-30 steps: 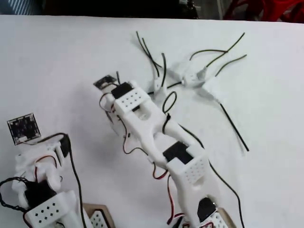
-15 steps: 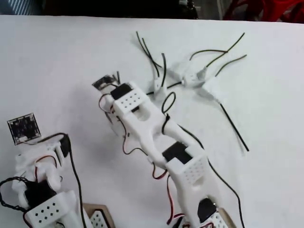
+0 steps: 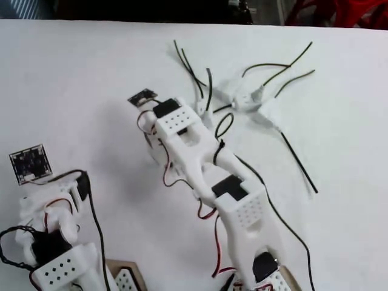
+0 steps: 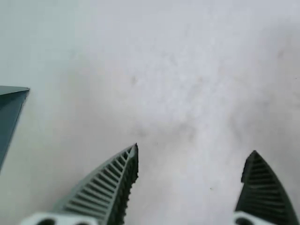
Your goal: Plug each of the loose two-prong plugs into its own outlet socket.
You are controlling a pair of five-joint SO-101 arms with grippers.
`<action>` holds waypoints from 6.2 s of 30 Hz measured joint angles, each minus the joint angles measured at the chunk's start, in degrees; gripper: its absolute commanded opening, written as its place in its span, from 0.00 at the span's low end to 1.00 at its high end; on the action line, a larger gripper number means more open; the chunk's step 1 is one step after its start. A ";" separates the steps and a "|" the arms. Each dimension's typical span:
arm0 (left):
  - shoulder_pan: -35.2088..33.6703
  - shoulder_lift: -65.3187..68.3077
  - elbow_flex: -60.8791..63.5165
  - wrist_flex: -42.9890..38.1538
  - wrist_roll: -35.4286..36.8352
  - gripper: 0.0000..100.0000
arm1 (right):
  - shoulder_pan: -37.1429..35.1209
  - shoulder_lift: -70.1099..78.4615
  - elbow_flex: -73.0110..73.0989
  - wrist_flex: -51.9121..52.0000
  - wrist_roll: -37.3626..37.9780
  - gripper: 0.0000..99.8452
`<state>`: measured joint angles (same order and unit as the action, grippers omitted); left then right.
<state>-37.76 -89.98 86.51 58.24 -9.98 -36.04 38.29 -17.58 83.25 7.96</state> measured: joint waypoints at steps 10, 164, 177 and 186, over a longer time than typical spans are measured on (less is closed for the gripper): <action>0.00 0.00 0.00 0.00 0.00 0.34 | 0.97 0.26 -0.09 0.00 2.37 0.08; 25.67 -0.09 -3.87 -9.49 10.64 0.34 | -7.21 -72.88 59.69 -26.37 -8.62 0.02; 42.99 -0.09 -5.89 -14.51 12.31 0.35 | -9.93 -78.86 68.75 -35.08 -8.79 0.02; 47.74 -0.62 -13.01 -6.51 10.64 0.35 | -7.82 -78.95 68.75 -35.08 -8.70 0.02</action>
<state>9.98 -90.59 73.49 51.74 0.66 -43.87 -40.66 51.16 48.18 -0.75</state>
